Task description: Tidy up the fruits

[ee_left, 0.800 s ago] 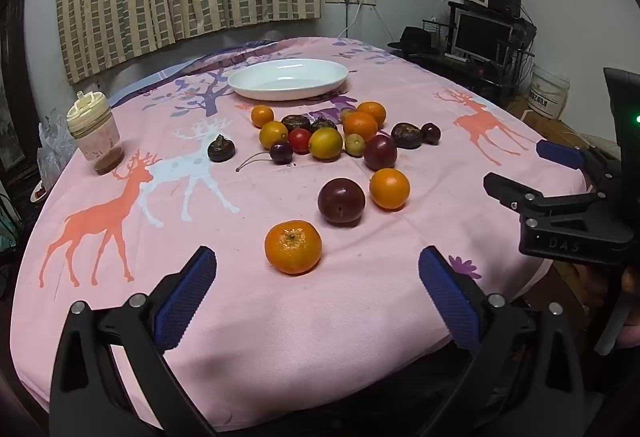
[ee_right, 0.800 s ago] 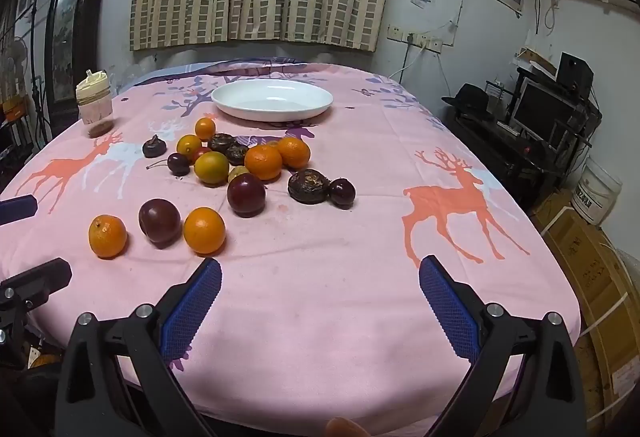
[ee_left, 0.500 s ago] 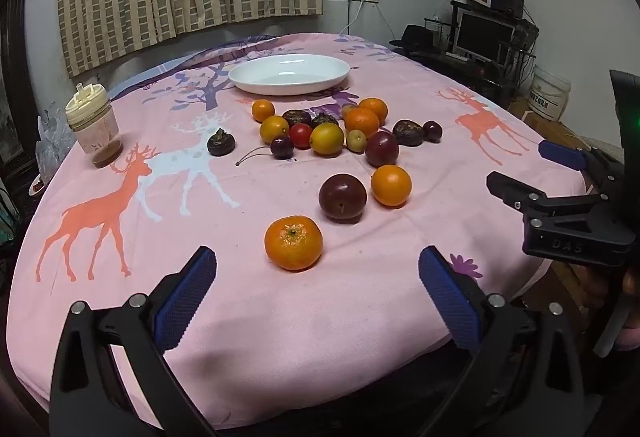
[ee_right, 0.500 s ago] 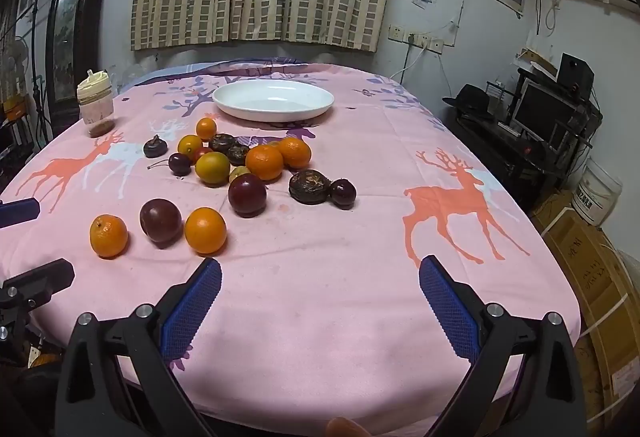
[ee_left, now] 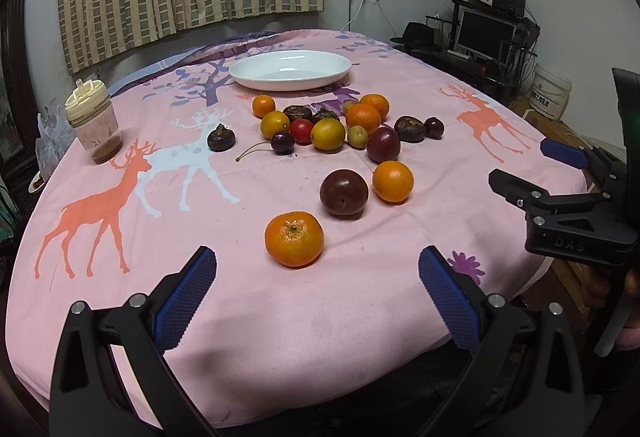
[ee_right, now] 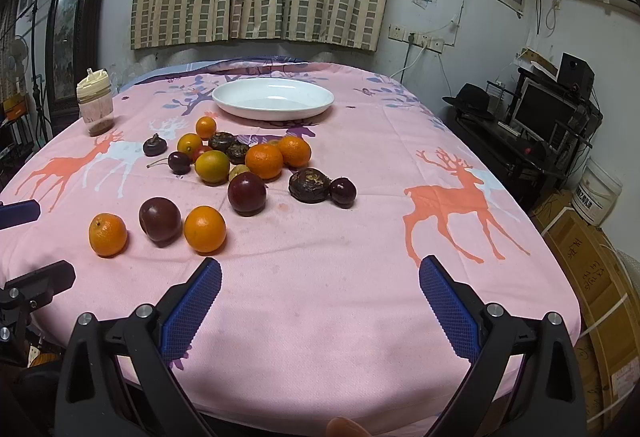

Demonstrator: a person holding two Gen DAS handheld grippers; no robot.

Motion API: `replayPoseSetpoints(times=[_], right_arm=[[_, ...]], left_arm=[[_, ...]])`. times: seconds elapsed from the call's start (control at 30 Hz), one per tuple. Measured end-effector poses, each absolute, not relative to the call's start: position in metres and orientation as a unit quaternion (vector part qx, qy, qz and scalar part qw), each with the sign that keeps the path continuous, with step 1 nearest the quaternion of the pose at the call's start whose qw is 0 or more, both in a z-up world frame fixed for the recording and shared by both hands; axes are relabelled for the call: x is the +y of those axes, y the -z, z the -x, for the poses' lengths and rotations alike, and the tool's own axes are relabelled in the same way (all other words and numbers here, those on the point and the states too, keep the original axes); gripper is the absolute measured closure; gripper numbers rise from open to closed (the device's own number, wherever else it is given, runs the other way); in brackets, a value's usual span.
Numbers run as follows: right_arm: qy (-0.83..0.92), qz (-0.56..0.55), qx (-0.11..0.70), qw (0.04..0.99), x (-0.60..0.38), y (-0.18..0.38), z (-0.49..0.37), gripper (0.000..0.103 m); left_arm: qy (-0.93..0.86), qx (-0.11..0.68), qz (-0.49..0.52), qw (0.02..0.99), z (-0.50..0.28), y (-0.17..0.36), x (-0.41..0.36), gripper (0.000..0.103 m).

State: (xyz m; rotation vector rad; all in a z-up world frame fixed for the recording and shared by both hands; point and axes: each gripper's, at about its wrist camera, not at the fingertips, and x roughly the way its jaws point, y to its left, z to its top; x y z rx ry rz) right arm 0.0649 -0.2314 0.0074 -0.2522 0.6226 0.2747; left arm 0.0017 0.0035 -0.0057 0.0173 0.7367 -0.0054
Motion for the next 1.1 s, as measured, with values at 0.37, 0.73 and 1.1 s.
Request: replayPoseSetpoints(times=[0.37, 0.73, 1.1], right_arm=[[-0.134, 0.124, 0.305, 0.935, -0.2311, -0.0069, -0.065, 0.004], [-0.134, 0.125, 0.305, 0.935, -0.2312, -0.0068, -0.0653, 0.004], [-0.134, 0.125, 0.306, 0.934, -0.2314, -0.0065, -0.0655, 0.004]], left_arm=[[0.003, 0.362, -0.007, 0.932, -0.0023, 0.0068, 0.0044, 0.004], [0.003, 0.363, -0.007, 0.932, -0.002, 0.0089, 0.0042, 0.004], [0.003, 0.366, -0.007, 0.931, -0.0018, 0.0143, 0.0052, 0.004]])
